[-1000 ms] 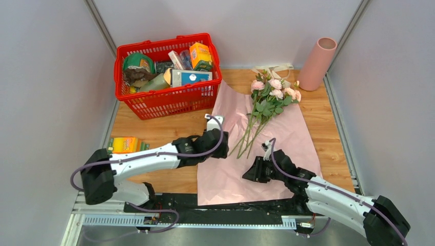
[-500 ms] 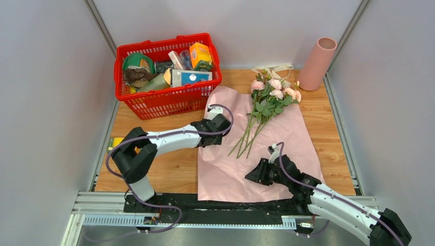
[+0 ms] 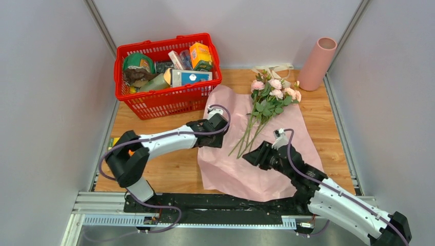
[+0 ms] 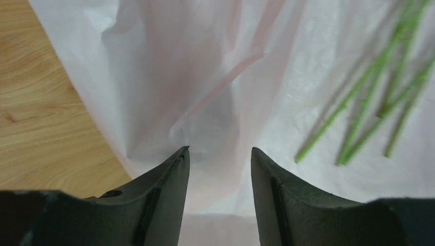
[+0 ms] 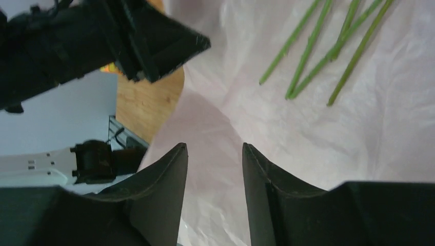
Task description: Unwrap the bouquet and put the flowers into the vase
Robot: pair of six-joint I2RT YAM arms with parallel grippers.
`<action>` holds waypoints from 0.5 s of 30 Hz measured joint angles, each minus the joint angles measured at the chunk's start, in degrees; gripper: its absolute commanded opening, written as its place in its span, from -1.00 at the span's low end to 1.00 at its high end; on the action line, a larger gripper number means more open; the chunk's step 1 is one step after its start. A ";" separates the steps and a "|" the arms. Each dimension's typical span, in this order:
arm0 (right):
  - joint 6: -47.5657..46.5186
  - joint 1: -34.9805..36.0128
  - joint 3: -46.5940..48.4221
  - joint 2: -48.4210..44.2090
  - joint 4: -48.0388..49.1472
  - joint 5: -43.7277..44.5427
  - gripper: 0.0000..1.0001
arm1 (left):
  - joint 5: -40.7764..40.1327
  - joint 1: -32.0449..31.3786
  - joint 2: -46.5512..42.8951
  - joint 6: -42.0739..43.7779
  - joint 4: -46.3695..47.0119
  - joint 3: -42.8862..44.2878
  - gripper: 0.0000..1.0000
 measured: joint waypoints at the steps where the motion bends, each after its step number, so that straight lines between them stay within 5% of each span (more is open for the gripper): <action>1: -0.28 0.00 1.64 0.22 0.04 1.75 0.00 | 1.33 0.00 -2.12 0.15 -0.26 -0.04 0.13; 7: -3.93 -0.07 10.27 4.07 0.04 14.14 0.17 | 10.71 0.00 -20.31 2.03 2.14 -1.77 0.17; 15: -10.38 -5.01 20.44 16.76 0.74 23.96 0.29 | 19.21 -0.02 -39.85 4.28 3.54 -14.40 0.17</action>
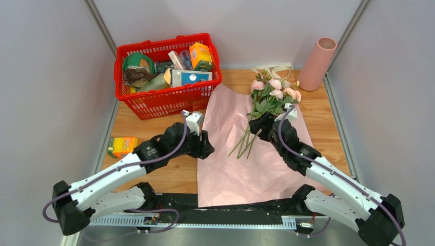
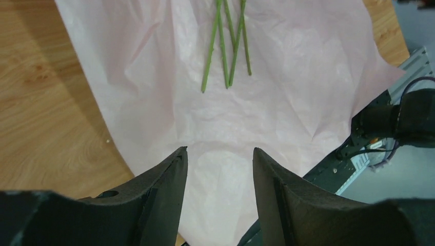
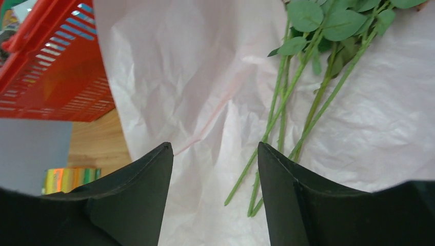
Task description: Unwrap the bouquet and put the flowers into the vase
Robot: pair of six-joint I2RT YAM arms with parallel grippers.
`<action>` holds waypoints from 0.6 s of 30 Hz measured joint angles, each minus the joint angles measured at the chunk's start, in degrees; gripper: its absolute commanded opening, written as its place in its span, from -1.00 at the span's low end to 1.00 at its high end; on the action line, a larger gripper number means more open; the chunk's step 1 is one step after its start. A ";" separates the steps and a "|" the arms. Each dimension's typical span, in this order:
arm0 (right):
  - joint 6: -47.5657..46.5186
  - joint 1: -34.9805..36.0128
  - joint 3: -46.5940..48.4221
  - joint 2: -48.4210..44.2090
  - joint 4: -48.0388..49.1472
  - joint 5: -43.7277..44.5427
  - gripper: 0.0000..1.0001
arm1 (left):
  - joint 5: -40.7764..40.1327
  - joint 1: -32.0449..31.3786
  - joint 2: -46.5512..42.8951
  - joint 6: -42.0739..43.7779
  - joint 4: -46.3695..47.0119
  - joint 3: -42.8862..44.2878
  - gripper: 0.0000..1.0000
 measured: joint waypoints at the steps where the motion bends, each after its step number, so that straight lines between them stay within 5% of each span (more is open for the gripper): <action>1: -0.57 -1.01 0.42 1.29 0.33 -0.04 0.26 | 0.00 0.00 -2.03 0.37 -0.96 -1.11 0.17; 5: -2.73 -8.37 0.61 7.06 2.38 -4.20 0.06 | -2.75 0.00 -13.70 2.19 -5.51 -4.61 0.42; 10: -3.54 -17.90 -0.33 12.81 8.96 -12.39 -0.06 | -6.25 0.00 -26.86 2.58 -5.33 -8.52 0.45; 18: -2.86 -23.98 1.68 29.03 15.12 -22.71 -0.13 | -12.09 0.00 -30.27 3.87 -12.28 -6.01 0.47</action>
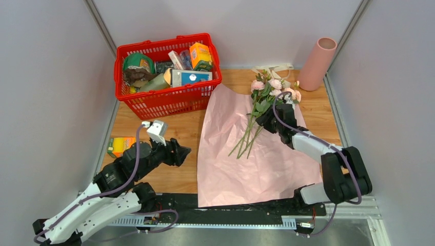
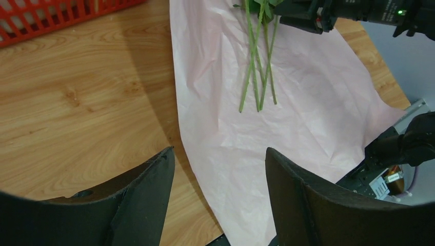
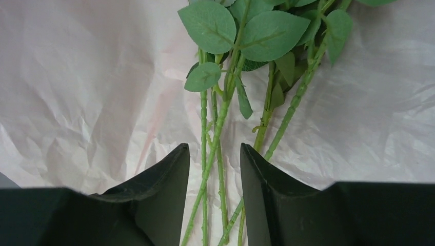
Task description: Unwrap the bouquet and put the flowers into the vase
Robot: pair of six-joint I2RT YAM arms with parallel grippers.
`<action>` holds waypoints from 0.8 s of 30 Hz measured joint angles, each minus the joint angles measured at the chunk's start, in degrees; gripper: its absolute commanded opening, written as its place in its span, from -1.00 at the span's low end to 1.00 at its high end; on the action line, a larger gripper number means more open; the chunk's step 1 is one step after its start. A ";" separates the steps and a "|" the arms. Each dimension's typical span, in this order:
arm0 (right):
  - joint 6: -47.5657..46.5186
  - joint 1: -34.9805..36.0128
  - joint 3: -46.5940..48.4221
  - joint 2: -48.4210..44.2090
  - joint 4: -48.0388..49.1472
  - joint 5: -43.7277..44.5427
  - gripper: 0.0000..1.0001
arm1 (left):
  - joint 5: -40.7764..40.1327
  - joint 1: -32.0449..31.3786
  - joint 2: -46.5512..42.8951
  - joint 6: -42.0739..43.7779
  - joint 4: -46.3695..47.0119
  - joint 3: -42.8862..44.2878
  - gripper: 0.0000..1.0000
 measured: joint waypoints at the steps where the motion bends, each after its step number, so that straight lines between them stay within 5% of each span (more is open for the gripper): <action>1: 0.24 -0.09 0.48 1.64 0.28 -1.05 -0.14 | -0.20 0.00 -0.68 0.17 -0.13 -0.02 0.48; 19: 4.13 -1.05 5.05 12.68 4.20 -2.99 -0.24 | -1.55 -0.02 1.38 1.31 -1.20 -0.28 0.43; 24: 4.76 -1.31 6.82 15.28 4.52 -2.91 -0.42 | -1.62 -0.02 2.86 1.29 -2.25 -0.28 0.43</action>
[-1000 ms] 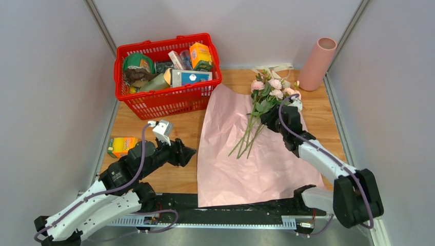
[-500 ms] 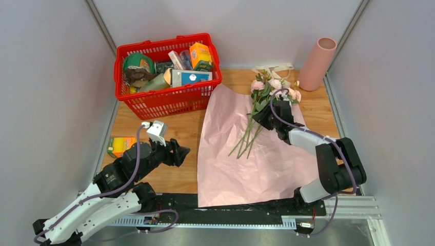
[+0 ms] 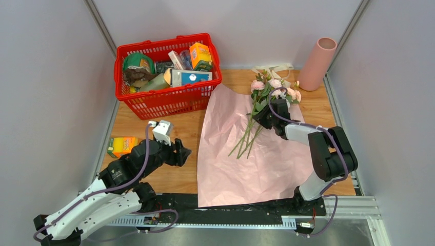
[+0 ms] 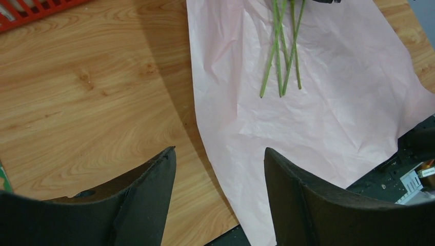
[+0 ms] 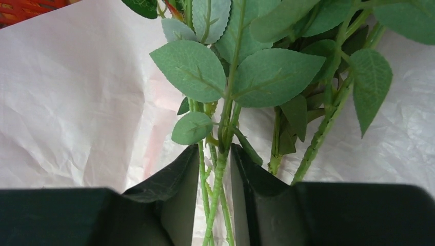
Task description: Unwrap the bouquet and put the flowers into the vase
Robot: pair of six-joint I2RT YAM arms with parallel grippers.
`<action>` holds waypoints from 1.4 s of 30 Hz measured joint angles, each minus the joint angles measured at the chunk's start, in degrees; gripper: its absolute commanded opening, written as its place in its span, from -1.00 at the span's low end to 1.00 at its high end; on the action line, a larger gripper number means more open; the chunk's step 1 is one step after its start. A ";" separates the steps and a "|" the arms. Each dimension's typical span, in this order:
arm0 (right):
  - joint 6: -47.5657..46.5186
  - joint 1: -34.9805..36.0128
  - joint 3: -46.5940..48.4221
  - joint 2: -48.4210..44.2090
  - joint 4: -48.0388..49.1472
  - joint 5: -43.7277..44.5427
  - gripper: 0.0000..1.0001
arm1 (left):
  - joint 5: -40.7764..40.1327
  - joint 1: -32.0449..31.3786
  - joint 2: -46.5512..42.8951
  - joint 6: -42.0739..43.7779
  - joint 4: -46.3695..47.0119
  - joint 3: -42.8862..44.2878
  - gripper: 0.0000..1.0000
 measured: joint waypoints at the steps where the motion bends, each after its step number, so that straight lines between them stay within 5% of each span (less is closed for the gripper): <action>1: 0.13 -0.09 0.07 0.26 0.20 0.09 -0.46 | -0.15 0.00 0.00 0.00 -0.11 0.00 0.43; 7: 0.46 -0.22 0.07 0.68 0.46 0.52 -0.49 | -0.81 0.00 -0.83 0.00 -0.22 0.00 0.43; 24: 1.68 -0.59 -0.72 -0.85 1.03 1.22 -1.00 | -1.88 0.00 -1.88 0.00 -0.42 0.00 0.43; 42: -2.45 -0.31 -9.31 -29.68 -1.84 0.57 -1.00 | 1.90 0.00 -1.64 1.05 -0.44 1.01 0.60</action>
